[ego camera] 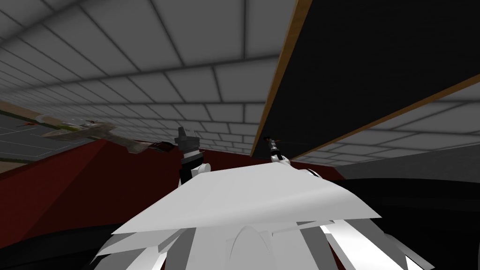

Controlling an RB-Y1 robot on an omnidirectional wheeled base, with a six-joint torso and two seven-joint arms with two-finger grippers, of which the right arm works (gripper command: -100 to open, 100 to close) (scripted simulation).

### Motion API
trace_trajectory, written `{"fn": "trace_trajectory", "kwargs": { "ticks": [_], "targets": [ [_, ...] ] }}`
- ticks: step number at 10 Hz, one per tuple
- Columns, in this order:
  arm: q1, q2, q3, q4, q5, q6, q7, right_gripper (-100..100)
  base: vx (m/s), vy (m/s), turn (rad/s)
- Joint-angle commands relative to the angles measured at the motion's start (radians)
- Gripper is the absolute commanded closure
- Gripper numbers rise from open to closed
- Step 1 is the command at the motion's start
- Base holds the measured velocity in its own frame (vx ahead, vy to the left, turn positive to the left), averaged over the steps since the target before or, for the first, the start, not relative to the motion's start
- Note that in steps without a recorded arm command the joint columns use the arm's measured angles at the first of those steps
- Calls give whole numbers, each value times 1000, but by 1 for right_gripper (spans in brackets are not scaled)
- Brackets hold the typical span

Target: Pull the door open

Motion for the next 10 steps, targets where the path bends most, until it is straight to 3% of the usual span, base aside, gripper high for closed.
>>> {"fn": "trace_trajectory", "kwargs": {
  "ticks": [1, 6, 8, 10],
  "targets": [
    [14, -8, 17, -11, 7, -4, -17, 100, -192, -50, 106],
    [41, -48, 77, -32, 32, -29, -84, 100, -231, -62, 115],
    [42, -47, 80, -32, 33, -29, -86, 100, -165, -44, 58],
    [63, -65, 107, -39, 42, -54, -115, 100, -191, -51, 109]
  ]
}}
